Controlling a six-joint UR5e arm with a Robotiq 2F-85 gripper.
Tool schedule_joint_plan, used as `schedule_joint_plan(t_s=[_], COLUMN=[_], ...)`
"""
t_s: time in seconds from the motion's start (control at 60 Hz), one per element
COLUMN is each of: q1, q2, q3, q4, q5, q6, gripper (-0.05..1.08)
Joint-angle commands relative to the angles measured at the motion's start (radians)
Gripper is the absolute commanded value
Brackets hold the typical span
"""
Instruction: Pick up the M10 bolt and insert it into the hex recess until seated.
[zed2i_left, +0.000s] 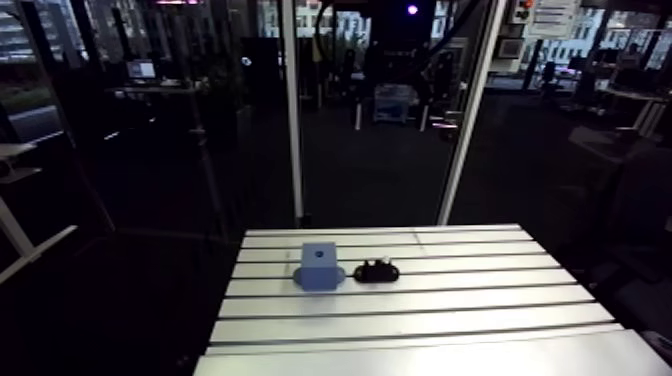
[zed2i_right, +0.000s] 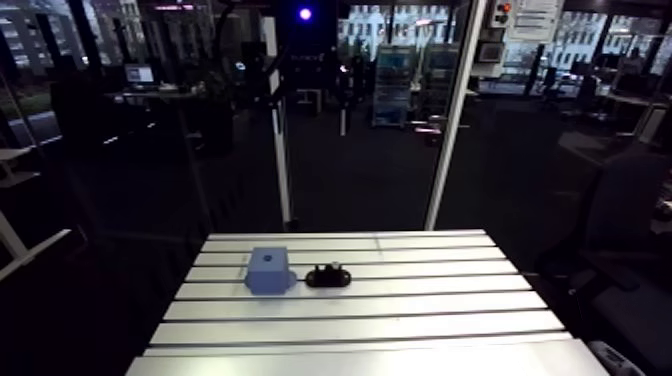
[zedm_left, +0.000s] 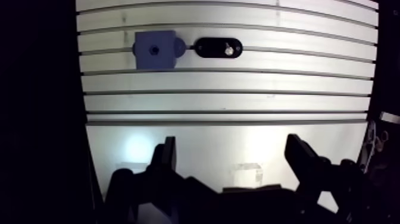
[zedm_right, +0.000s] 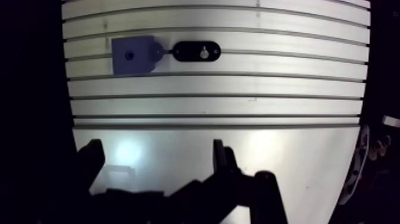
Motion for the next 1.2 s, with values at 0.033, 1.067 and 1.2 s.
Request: schedule_joint_plan(t_s=[0.033,1.067,1.2], q1=[0.000,-0.013,-0.017], q2=[0.003,-0.020,-0.018], q3=[0.008,0.237,0.291], q4=[-0.003,-0.386,-0.435], q5=[0.003,0.006,0.006], q6=[0.001,-0.070,-0.089], gripper=[0.01,0.01,0.01])
